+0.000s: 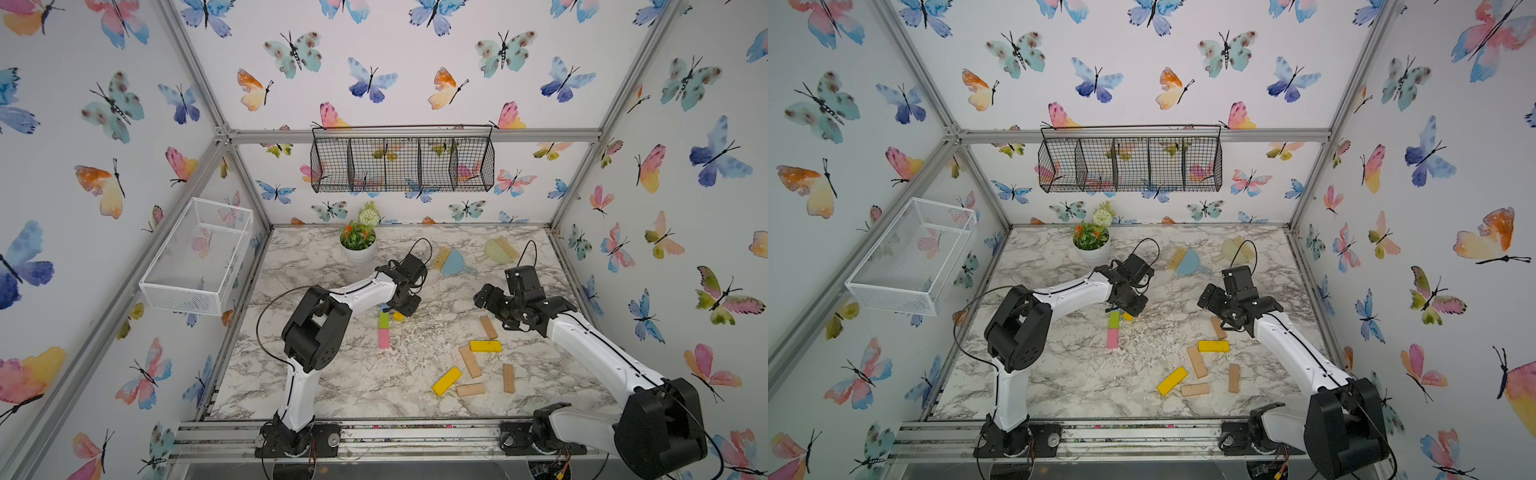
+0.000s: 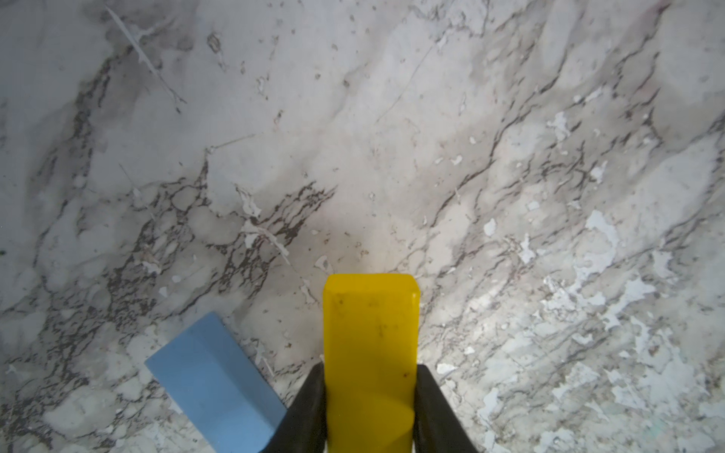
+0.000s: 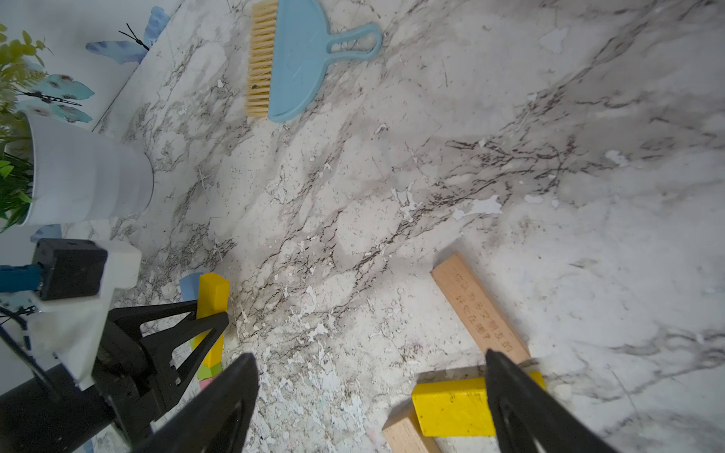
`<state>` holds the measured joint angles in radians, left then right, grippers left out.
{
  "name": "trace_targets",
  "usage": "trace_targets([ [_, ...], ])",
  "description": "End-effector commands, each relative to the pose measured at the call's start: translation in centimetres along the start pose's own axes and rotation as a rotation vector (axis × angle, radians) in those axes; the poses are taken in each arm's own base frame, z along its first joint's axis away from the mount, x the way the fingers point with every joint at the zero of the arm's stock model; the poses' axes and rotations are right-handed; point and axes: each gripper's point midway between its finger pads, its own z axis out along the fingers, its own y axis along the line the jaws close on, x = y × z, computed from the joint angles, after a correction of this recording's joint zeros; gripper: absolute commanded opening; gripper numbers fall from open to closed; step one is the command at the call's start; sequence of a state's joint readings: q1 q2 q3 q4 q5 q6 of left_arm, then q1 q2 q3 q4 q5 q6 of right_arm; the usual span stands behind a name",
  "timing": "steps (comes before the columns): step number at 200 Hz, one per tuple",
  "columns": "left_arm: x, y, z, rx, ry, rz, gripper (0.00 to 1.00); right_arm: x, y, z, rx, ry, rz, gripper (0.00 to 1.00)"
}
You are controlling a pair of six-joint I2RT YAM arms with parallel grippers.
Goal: Assemble the letter k with building blocks
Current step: Assemble the building block at the center of the board.
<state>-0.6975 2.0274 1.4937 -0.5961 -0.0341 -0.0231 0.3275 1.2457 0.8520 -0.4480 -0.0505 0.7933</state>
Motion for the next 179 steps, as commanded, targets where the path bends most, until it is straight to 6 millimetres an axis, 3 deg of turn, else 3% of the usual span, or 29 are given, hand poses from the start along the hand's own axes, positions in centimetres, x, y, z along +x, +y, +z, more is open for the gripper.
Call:
trace_targets([
  [1,0.5,0.5,0.5,0.009,0.026,-0.014,0.36,0.4,-0.3,0.4,0.000,0.015,0.008,0.92],
  [179,1.8,0.7,2.4,0.020,0.089,-0.033,0.35,0.6,-0.1,0.6,-0.012,0.022,0.013,0.93],
])
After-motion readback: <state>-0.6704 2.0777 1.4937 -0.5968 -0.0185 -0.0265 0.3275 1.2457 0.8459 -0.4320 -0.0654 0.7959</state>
